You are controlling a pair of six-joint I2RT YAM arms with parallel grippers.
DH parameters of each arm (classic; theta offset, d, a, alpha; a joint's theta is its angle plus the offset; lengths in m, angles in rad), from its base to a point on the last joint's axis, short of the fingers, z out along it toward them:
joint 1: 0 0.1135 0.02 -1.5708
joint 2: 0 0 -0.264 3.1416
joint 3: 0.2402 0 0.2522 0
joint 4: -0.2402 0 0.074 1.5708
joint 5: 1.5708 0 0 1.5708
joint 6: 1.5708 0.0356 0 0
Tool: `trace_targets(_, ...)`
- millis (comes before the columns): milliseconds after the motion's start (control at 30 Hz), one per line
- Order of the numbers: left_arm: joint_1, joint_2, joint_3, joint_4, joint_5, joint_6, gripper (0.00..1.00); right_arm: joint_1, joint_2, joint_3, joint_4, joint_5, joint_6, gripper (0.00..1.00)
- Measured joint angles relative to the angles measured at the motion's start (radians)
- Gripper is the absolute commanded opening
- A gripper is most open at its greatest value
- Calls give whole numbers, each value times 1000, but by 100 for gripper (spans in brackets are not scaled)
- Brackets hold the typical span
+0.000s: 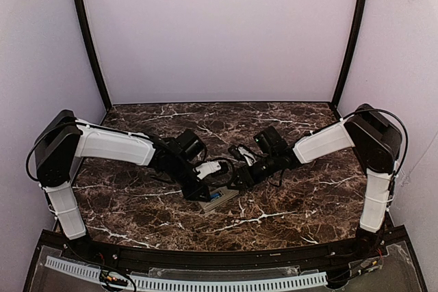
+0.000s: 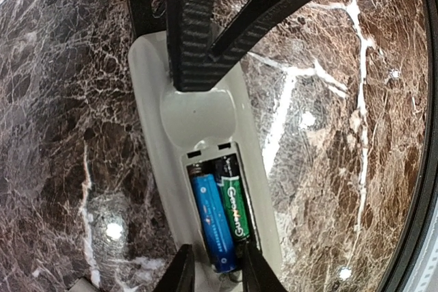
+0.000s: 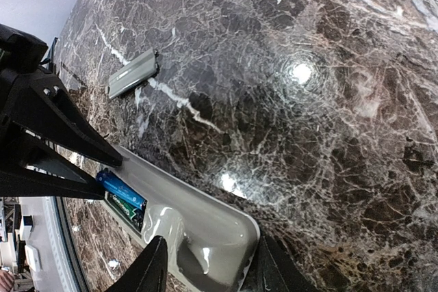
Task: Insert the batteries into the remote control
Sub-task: Press the battery in the battery compartment.
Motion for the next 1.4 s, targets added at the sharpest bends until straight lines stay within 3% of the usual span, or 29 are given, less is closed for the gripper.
trace_targets(300,0,-57,-13,-6,29,5,31,0,0,0,0,0,0,44)
trace_targets(433,0,-82,-13,-6,31,6,27,0,0,0,1,0,0,44)
trace_targets(1400,0,-22,-3,-45,-20,24,20,0,0,0,2,0,0,43)
